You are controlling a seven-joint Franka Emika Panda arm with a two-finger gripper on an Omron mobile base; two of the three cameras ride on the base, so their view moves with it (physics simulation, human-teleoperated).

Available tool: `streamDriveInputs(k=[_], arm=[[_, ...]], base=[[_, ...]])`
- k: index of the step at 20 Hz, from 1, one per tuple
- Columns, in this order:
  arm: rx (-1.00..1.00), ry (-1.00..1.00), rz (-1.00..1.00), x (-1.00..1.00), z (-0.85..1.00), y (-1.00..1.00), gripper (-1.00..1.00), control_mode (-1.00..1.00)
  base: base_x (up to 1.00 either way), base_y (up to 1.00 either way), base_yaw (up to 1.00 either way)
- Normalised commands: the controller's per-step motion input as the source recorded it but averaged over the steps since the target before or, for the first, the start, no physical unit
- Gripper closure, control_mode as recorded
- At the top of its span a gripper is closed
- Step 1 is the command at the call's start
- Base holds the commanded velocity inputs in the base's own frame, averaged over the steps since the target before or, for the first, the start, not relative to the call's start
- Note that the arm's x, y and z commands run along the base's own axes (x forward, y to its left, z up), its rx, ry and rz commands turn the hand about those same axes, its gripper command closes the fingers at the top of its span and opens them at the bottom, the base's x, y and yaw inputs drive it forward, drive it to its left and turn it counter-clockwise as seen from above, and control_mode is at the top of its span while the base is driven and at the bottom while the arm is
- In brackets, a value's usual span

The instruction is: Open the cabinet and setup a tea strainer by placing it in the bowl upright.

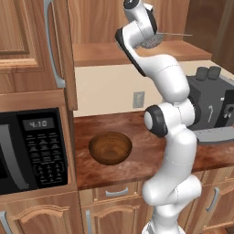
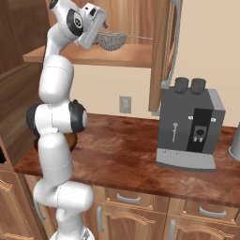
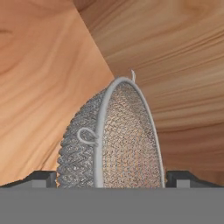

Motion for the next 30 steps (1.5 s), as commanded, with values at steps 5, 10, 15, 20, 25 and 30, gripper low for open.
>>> streamDriveInputs(k=[5, 10, 15, 20, 25, 30], arm=[[0.0, 0.0, 0.0, 0.0, 0.0, 0.0, 1.0, -1.0], [0.0, 0.01, 0.0, 0.0, -0.01, 0.01, 1.0, -1.0], [-0.06, -0.01, 0.0, -0.09, -0.02, 0.14, 1.0, -1.0], [-0.12, -0.06, 0.0, -0.19, -0.21, 0.16, 1.0, -1.0], [-0.02, -0.06, 0.0, -0.28, -0.09, 0.43, 1.0, -1.0], [0.0, -0.14, 0.0, -0.37, -0.02, 0.14, 1.0, -1.0]], base=[[0.0, 0.0, 0.0], [0.0, 0.0, 0.0], [0.0, 0.0, 0.0], [0.0, 0.0, 0.0], [0.0, 0.0, 0.0], [0.0, 0.0, 0.0]])
